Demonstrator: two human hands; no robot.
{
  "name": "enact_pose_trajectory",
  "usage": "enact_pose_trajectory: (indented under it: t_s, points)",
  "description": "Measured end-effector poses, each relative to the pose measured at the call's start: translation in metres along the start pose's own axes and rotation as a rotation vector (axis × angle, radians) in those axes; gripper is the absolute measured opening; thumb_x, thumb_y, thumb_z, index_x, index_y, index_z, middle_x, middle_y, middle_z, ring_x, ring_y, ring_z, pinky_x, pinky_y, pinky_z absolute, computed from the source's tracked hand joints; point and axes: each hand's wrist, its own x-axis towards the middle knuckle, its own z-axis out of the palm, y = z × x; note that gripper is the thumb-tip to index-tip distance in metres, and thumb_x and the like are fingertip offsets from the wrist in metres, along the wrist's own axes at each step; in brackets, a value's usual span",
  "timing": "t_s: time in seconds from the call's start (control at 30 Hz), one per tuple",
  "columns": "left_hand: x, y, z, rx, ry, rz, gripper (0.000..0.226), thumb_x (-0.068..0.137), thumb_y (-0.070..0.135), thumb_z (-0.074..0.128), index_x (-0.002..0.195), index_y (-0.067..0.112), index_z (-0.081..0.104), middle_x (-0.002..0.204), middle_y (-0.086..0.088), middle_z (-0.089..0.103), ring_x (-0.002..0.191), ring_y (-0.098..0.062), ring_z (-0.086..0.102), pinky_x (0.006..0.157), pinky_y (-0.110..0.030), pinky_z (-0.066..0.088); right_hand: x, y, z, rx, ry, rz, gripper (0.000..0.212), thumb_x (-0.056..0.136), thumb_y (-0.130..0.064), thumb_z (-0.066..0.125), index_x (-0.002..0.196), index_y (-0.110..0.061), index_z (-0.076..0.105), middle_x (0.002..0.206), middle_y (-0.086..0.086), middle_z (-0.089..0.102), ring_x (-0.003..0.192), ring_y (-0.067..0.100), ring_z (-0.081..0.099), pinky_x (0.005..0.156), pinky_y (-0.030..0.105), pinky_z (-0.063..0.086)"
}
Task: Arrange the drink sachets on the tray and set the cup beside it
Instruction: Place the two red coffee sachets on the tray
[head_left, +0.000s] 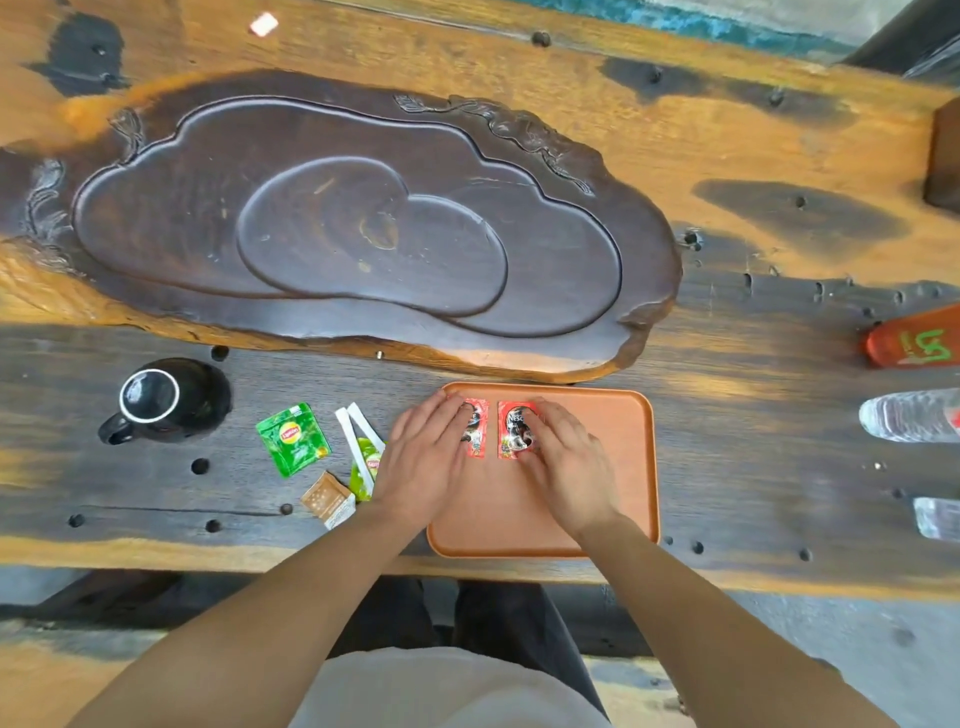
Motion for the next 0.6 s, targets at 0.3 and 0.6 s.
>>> enact_pose_trajectory:
  t_s: [0.3,0.6]
  points:
    - [0.006,-0.002,0.008,0.053,-0.065,-0.047,0.046,0.102,0.031,0.046,0.145,0.017,0.052,0.152,0.000,0.051,0.146,-0.025,0.035,0.118,-0.047,0.026,0.006,-0.005,0.011,-0.008,-0.049,0.072,0.052,0.103,-0.038,0.047,0.153,-0.028,0.036,0.165,-0.007,0.026,0.152,0.019,0.021,0.111,0.044,0.033]
    - [0.009,0.002,0.011,0.041,-0.075,-0.091,0.046,0.104,0.030,0.045,0.149,0.019,0.046,0.156,0.002,0.046,0.147,-0.026,0.032,0.120,-0.044,0.020,0.008,-0.011,0.013,-0.035,-0.061,0.098,0.053,0.104,-0.039,0.043,0.155,-0.031,0.031,0.166,-0.008,0.023,0.150,0.020,0.021,0.107,0.046,0.033]
